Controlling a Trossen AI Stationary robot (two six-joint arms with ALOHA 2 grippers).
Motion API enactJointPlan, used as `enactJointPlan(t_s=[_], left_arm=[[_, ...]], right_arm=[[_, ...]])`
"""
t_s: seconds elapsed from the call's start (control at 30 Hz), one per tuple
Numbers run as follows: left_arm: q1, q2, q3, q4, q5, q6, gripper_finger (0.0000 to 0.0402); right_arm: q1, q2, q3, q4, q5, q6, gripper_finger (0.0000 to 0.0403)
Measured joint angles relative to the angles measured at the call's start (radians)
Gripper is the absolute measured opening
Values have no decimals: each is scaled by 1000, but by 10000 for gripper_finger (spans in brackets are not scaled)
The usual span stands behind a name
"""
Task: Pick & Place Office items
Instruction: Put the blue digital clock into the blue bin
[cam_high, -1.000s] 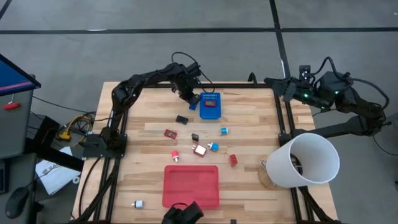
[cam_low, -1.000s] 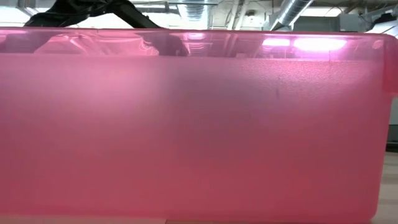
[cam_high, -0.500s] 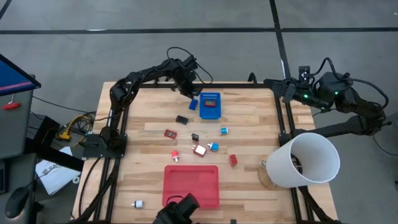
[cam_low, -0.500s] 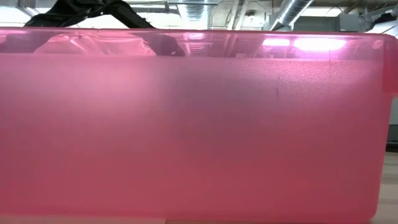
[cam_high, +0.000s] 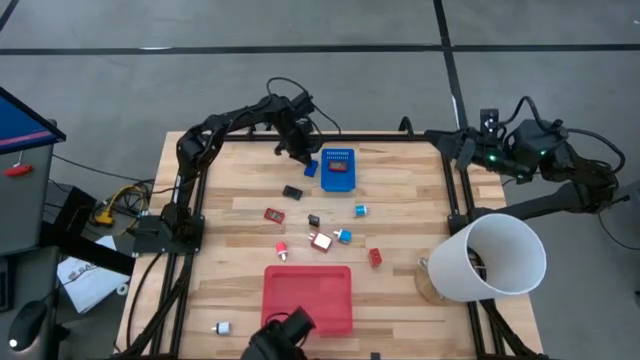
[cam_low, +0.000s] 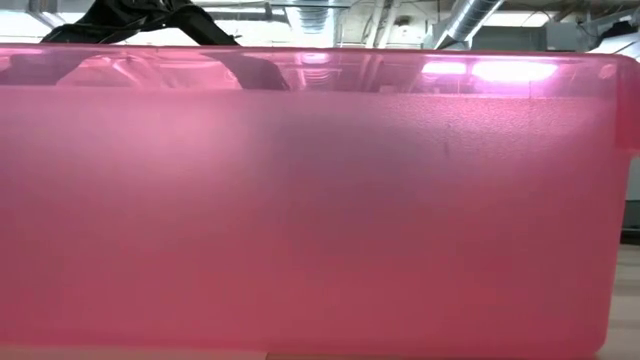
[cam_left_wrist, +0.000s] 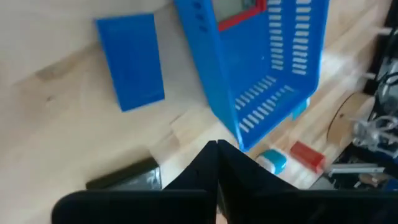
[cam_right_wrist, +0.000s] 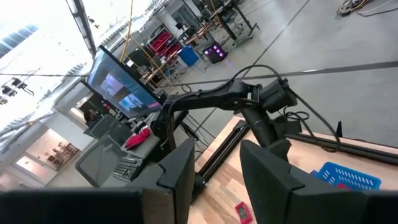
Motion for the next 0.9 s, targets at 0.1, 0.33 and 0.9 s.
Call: enactJointPlan(t_s=[0.1,0.33,0.9], left_arm=[[7,0,-12,54,0,-39,0],[38,-16,-123,293,82,-182,0],[28,-214,-640,1058,21,-555,0]], right_arm=[[1,0,0,-9,0,-7,123],[1,-1,0,-30,0,-18,123],[-2,-1,0,-27,0,-18,123]])
